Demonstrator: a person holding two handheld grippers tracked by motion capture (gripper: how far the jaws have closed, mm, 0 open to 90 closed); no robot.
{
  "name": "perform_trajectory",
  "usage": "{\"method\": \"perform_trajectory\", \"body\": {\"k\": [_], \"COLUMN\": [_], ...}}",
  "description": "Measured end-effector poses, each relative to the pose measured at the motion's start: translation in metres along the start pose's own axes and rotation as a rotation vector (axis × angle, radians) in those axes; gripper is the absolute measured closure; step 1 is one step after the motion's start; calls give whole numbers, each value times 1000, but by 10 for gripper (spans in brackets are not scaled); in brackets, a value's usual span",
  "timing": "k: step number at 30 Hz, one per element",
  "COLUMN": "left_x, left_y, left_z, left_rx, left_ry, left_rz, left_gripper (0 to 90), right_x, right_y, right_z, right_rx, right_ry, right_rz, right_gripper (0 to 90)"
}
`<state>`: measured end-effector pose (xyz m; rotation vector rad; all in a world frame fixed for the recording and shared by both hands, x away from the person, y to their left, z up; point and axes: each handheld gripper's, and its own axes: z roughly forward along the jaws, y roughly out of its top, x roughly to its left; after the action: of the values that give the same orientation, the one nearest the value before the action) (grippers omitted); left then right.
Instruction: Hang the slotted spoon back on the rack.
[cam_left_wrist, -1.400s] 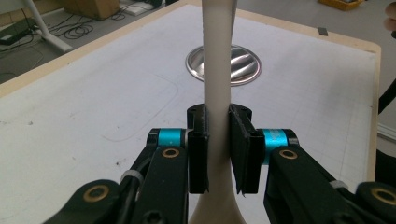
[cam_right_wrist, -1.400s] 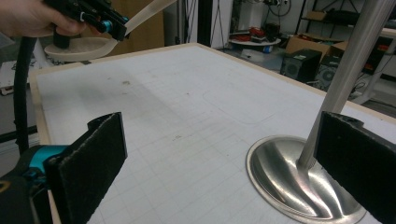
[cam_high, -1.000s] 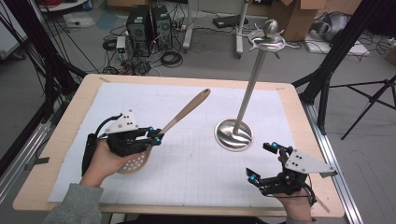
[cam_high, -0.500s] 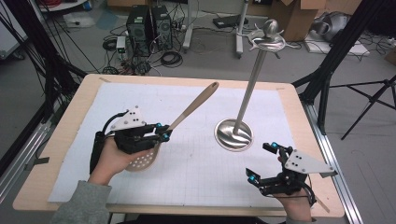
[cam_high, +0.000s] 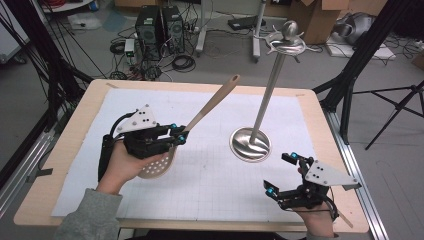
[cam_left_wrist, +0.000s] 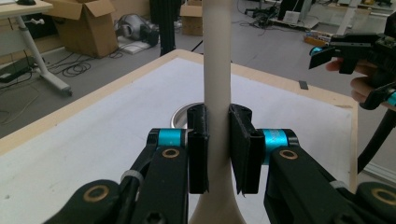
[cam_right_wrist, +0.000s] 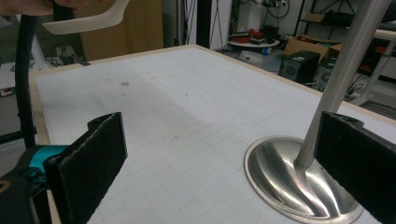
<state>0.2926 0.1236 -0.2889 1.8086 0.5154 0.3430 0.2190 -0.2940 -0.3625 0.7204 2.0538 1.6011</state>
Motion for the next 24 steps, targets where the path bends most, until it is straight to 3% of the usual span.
{"method": "perform_trajectory", "body": {"k": [4, 8, 24], "left_x": [-2, -1, -9], "left_y": [5, 11, 32], "left_z": [2, 5, 10], "left_rx": [-6, 1, -53], "left_ry": [-3, 20, -8], "left_rz": [0, 6, 18], "left_gripper": [778, 778, 778], "right_x": [0, -1, -1], "right_y": [0, 0, 0], "right_z": [-1, -1, -4], "right_rx": [-5, -5, -17], "right_ry": [-2, -2, -4], "right_rz": [3, 2, 5], "right_gripper": [15, 15, 15]}}
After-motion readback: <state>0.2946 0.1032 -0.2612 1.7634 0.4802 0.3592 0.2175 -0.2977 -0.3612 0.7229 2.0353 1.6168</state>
